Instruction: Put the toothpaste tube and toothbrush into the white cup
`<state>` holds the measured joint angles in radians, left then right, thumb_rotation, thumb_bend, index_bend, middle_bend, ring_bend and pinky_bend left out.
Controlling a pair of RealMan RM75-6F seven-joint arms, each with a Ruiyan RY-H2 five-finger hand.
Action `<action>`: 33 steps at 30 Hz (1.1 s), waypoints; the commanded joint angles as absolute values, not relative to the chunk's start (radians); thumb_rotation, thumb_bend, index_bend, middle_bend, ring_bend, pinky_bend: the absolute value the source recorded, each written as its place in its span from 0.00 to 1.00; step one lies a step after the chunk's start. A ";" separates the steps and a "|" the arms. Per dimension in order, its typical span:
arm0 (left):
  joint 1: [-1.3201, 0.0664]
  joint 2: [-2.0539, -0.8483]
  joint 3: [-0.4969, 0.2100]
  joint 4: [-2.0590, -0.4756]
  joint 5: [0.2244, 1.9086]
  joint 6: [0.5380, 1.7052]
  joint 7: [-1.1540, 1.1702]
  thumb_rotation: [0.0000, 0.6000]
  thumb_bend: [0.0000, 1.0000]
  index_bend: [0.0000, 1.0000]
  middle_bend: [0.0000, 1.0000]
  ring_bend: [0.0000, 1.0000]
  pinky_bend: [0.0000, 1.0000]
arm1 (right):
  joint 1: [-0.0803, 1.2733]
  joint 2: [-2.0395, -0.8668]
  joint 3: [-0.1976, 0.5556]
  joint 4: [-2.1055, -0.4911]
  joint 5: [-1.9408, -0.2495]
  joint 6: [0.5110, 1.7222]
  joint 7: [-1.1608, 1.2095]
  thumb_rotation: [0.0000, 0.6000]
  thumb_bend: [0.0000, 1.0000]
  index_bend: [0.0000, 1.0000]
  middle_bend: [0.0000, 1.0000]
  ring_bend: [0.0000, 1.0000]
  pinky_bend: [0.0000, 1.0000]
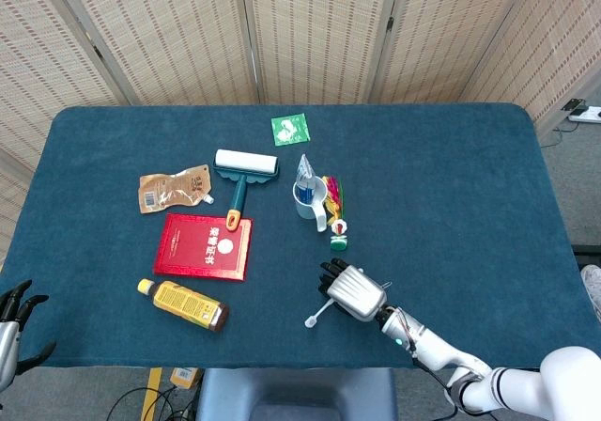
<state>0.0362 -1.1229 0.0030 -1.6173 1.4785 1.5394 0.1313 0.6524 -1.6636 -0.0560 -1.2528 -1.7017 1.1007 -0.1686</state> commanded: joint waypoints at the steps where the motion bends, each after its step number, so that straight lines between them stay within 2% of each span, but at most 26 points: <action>1: 0.035 -1.121 0.002 -1.622 1.481 1.540 0.135 1.00 0.24 0.28 0.11 0.13 0.17 | 0.645 -1.623 -0.005 -1.332 -1.677 1.159 -0.067 1.00 0.31 0.66 0.44 0.20 0.25; 5: 0.031 -1.119 0.002 -1.630 1.484 1.537 0.143 1.00 0.24 0.28 0.11 0.13 0.17 | 0.644 -1.585 0.054 -1.402 -1.636 1.191 0.025 1.00 0.31 0.66 0.45 0.21 0.25; 12: 0.027 -1.114 0.002 -1.647 1.492 1.537 0.159 1.00 0.24 0.28 0.11 0.13 0.17 | 0.668 -1.569 0.179 -1.454 -1.512 1.174 0.193 1.00 0.32 0.66 0.45 0.21 0.25; 25: 0.032 -1.110 0.004 -1.660 1.491 1.543 0.167 1.00 0.24 0.28 0.11 0.13 0.17 | 0.744 -1.685 0.353 -1.365 -1.300 1.081 0.407 1.00 0.31 0.66 0.44 0.21 0.25; 33: 0.034 -1.112 0.006 -1.653 1.483 1.538 0.161 1.00 0.24 0.28 0.11 0.13 0.17 | 0.797 -1.756 0.417 -1.255 -1.230 1.045 0.432 1.00 0.31 0.66 0.40 0.21 0.25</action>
